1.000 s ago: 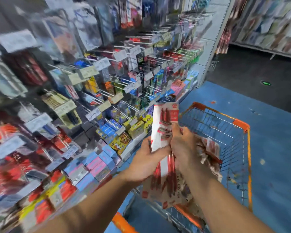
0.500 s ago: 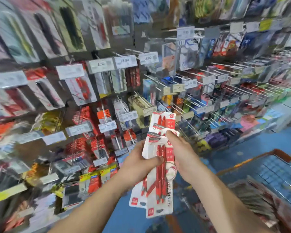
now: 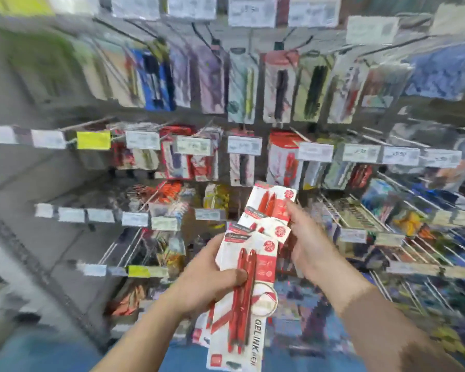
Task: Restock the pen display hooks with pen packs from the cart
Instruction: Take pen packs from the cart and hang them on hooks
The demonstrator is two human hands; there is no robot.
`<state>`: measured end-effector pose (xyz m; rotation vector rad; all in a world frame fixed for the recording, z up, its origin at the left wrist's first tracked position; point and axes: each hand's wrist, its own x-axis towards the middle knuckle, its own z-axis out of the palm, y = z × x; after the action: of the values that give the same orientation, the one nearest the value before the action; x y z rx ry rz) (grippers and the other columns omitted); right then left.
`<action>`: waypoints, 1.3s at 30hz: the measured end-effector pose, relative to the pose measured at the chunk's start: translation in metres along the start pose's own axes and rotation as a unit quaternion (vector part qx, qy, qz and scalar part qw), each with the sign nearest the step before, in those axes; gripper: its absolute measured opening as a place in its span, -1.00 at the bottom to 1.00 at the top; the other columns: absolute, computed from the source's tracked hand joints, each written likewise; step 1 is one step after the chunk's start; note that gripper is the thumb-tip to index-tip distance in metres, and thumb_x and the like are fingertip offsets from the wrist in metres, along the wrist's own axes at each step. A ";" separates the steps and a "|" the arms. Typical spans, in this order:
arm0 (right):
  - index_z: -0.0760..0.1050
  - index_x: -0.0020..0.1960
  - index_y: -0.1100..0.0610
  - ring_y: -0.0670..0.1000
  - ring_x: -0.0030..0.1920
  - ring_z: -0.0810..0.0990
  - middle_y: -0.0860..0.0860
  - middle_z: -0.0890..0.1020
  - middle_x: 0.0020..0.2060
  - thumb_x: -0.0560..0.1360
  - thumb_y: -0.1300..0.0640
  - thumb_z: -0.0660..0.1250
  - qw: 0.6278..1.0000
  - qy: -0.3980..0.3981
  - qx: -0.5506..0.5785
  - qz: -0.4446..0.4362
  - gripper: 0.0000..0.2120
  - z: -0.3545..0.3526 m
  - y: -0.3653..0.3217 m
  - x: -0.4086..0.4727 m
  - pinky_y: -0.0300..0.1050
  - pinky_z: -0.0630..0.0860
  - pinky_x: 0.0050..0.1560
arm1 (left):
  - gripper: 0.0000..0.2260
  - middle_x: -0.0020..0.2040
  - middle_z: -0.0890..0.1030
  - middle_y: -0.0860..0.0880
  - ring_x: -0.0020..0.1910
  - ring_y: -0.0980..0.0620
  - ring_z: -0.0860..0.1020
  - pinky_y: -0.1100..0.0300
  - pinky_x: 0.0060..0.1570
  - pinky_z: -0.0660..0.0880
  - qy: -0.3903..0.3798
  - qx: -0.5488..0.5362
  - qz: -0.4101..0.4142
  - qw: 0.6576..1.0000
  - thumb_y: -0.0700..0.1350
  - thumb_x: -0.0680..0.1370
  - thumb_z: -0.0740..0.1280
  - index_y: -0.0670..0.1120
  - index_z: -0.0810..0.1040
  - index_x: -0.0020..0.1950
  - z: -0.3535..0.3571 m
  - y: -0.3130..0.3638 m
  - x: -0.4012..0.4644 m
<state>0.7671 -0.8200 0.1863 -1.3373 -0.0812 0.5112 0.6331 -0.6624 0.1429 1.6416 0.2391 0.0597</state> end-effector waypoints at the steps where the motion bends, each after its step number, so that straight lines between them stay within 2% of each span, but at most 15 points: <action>1: 0.67 0.24 0.11 0.13 0.10 0.72 0.08 0.75 0.06 0.59 -0.12 0.34 1.000 -0.007 -0.014 -0.004 -0.62 0.021 0.000 0.007 0.18 0.51 0.35 | -0.37 0.18 0.72 0.00 0.17 -0.03 0.68 -0.09 0.24 0.58 0.008 0.005 0.006 1.000 0.01 0.28 0.50 0.10 0.48 0.36 -0.022 0.000 -0.006; 3: 0.70 0.18 0.09 0.12 0.12 0.71 0.05 0.76 0.04 0.57 -0.12 0.38 0.999 -0.024 -0.042 -0.008 -0.66 0.059 0.002 0.019 0.20 0.44 0.43 | -0.38 0.16 0.73 0.05 0.13 0.07 0.68 0.10 0.11 0.62 0.017 0.011 0.017 1.000 0.00 0.27 0.51 0.11 0.50 0.34 -0.061 0.002 -0.017; 5: 0.73 0.09 0.10 0.11 0.09 0.73 0.05 0.77 -0.01 0.56 -0.13 0.40 0.997 -0.044 -0.060 -0.009 -0.68 0.097 0.003 0.026 0.16 0.47 0.41 | -0.40 0.13 0.74 0.03 0.07 0.09 0.69 0.22 -0.02 0.59 0.017 -0.013 0.016 1.000 -0.18 0.34 0.48 0.02 0.48 0.37 -0.095 0.001 -0.027; 7: 0.75 -0.03 0.10 0.12 0.04 0.73 0.06 0.77 -0.06 0.56 -0.13 0.42 0.996 -0.056 -0.070 -0.011 -0.70 0.131 0.006 0.031 0.15 0.50 0.38 | -0.41 0.18 0.72 -0.06 0.12 -0.02 0.69 0.16 0.02 0.61 0.019 -0.023 0.012 0.999 -0.29 0.40 0.42 -0.03 0.45 0.42 -0.125 -0.001 -0.036; 10: 0.73 0.03 0.11 0.13 0.04 0.74 0.05 0.77 -0.04 0.61 -0.10 0.37 0.993 -0.085 -0.085 -0.023 -0.70 0.175 0.013 0.037 0.23 0.49 0.37 | -0.38 0.24 0.69 -0.14 0.20 -0.17 0.67 -0.05 0.16 0.62 0.044 -0.043 0.023 0.998 -0.16 0.35 0.50 -0.03 0.47 0.41 -0.162 -0.005 -0.045; 13: 0.70 -0.01 0.13 0.13 -0.01 0.75 0.07 0.77 -0.07 0.64 -0.04 0.34 0.995 -0.071 -0.058 -0.039 -0.73 0.209 0.021 0.045 0.25 0.54 0.32 | -0.46 0.13 0.73 -0.17 0.02 -0.12 0.71 0.02 -0.03 0.64 0.085 -0.082 0.025 0.993 -0.10 0.30 0.51 -0.05 0.56 0.28 -0.193 -0.012 -0.050; 15: 0.69 0.03 0.13 0.13 0.04 0.75 0.06 0.77 -0.05 0.63 -0.06 0.35 0.997 -0.053 -0.031 -0.041 -0.72 0.223 0.026 0.052 0.24 0.54 0.32 | -0.50 0.10 0.73 -0.18 -0.04 -0.14 0.72 -0.01 -0.05 0.64 0.112 -0.100 0.023 0.988 -0.07 0.29 0.52 -0.04 0.59 0.23 -0.209 -0.018 -0.050; 20: 0.65 0.18 0.15 0.14 0.00 0.75 0.06 0.77 0.00 0.62 -0.04 0.37 0.995 0.017 0.098 -0.004 -0.71 0.240 0.044 0.076 0.13 0.64 0.13 | -0.49 0.06 0.73 -0.22 -0.05 -0.21 0.70 -0.19 0.10 0.61 0.212 -0.156 0.023 0.964 -0.02 0.24 0.52 -0.08 0.62 0.18 -0.236 -0.032 -0.037; 23: 0.65 0.15 0.11 0.02 -0.14 0.74 0.00 0.77 -0.07 0.63 0.04 0.36 0.986 0.026 0.164 0.008 -0.81 0.243 0.054 0.092 -0.03 0.64 -0.07 | -0.59 0.06 0.72 -0.26 -0.05 -0.25 0.69 -0.30 0.15 0.57 0.243 -0.185 0.029 0.952 -0.02 0.26 0.53 -0.02 0.67 0.10 -0.246 -0.034 -0.024; 25: 0.63 0.12 0.08 0.01 -0.16 0.74 0.00 0.77 -0.12 0.65 0.07 0.32 0.983 0.019 0.182 0.018 -0.85 0.241 0.060 0.102 0.04 0.63 -0.05 | -0.49 0.05 0.71 -0.28 -0.07 -0.28 0.68 -0.34 0.14 0.57 0.253 -0.197 0.032 0.947 -0.02 0.26 0.52 -0.13 0.60 0.18 -0.251 -0.033 -0.013; 29: 0.55 0.30 0.11 0.09 -0.08 0.76 0.12 0.75 0.03 0.67 0.08 0.27 0.979 -0.001 0.196 0.058 -0.75 0.240 0.072 0.119 0.08 0.64 -0.08 | -0.38 -0.02 0.70 -0.29 -0.17 -0.22 0.69 -0.10 -0.09 0.66 0.234 -0.220 0.035 0.946 0.00 0.24 0.54 -0.25 0.50 0.20 -0.256 -0.025 0.011; 33: 0.59 0.33 0.18 0.28 0.14 0.68 0.25 0.71 0.12 0.62 0.00 0.32 0.970 -0.025 0.199 0.134 -0.63 0.235 0.082 0.132 0.06 0.64 -0.05 | -0.41 -0.04 0.72 -0.25 -0.18 -0.18 0.71 0.00 -0.16 0.66 0.195 -0.203 0.036 0.959 0.01 0.22 0.58 -0.23 0.57 0.16 -0.251 -0.017 0.040; 35: 0.65 0.23 0.17 0.24 -0.01 0.72 0.22 0.73 0.05 0.60 0.01 0.33 0.969 -0.048 0.187 0.154 -0.68 0.230 0.086 0.136 -0.02 0.64 -0.20 | -0.46 -0.08 0.72 -0.25 -0.22 -0.16 0.72 0.03 -0.23 0.66 0.194 -0.214 0.028 0.957 -0.01 0.18 0.61 -0.19 0.63 0.09 -0.248 -0.015 0.053; 37: 0.66 0.17 0.22 0.15 -0.20 0.72 0.19 0.74 -0.08 0.61 0.13 0.30 0.971 -0.058 0.189 0.138 -0.75 0.226 0.089 0.137 -0.09 0.62 -0.36 | -0.40 -0.07 0.72 -0.27 -0.22 -0.18 0.71 -0.01 -0.21 0.67 0.202 -0.218 0.016 0.955 -0.02 0.20 0.56 -0.26 0.57 0.16 -0.249 -0.015 0.064; 39: 0.62 0.22 0.28 0.15 -0.15 0.73 0.22 0.73 0.00 0.60 0.24 0.27 0.973 -0.068 0.183 0.126 -0.73 0.220 0.094 0.140 -0.06 0.66 -0.30 | -0.37 -0.07 0.71 -0.28 -0.22 -0.19 0.71 -0.06 -0.14 0.66 0.200 -0.212 -0.001 0.957 -0.04 0.24 0.51 -0.33 0.51 0.22 -0.252 -0.019 0.072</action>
<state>0.7867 -0.5520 0.1196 -0.9540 0.0699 0.7930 0.6548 -0.4003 0.1389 1.1884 0.5011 0.4178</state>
